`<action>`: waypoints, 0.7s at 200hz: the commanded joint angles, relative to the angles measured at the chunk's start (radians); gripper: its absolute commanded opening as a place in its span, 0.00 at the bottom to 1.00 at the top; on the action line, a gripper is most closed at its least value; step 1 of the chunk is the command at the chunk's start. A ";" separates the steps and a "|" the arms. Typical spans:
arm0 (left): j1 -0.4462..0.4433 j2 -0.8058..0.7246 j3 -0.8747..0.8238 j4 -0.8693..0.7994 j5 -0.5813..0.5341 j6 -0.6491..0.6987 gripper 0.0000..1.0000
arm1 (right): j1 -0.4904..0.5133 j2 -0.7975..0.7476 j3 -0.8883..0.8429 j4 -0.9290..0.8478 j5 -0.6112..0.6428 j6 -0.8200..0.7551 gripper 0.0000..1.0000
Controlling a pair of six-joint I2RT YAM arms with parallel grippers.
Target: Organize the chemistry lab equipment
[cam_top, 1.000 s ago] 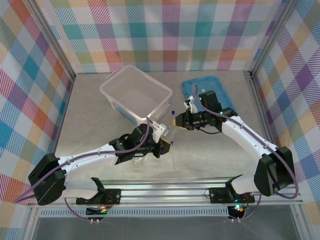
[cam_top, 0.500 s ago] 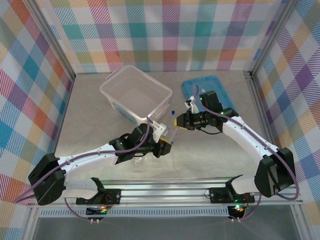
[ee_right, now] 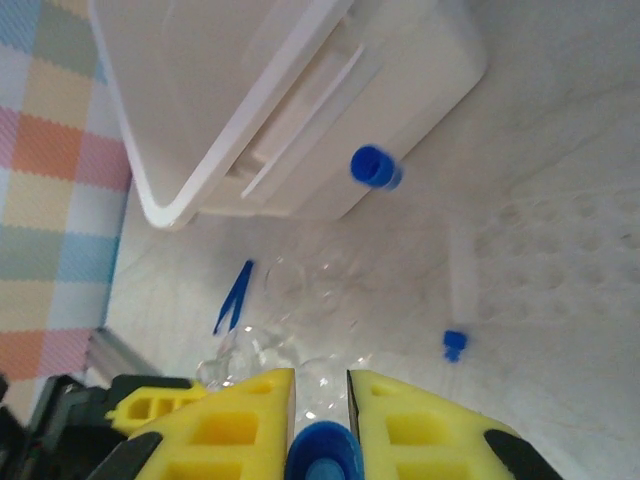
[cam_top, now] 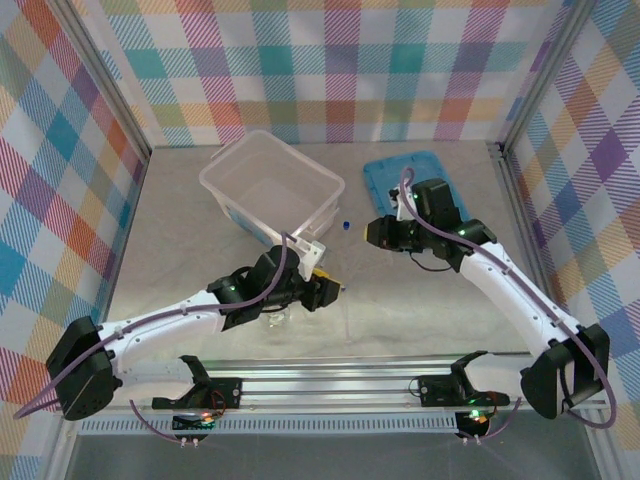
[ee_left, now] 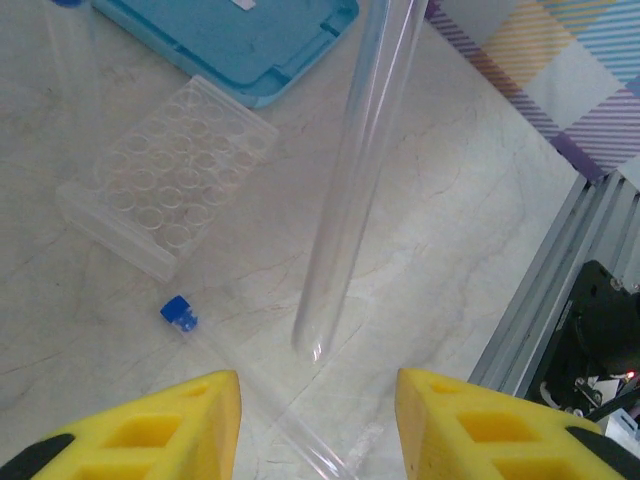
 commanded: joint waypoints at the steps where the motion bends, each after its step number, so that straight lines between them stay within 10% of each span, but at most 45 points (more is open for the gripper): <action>1: 0.013 -0.037 -0.003 -0.019 -0.037 -0.033 0.45 | 0.028 -0.036 0.005 0.001 0.189 -0.049 0.16; 140: 0.076 -0.064 -0.051 -0.033 -0.028 -0.098 0.58 | 0.290 0.046 -0.063 0.306 0.833 -0.186 0.15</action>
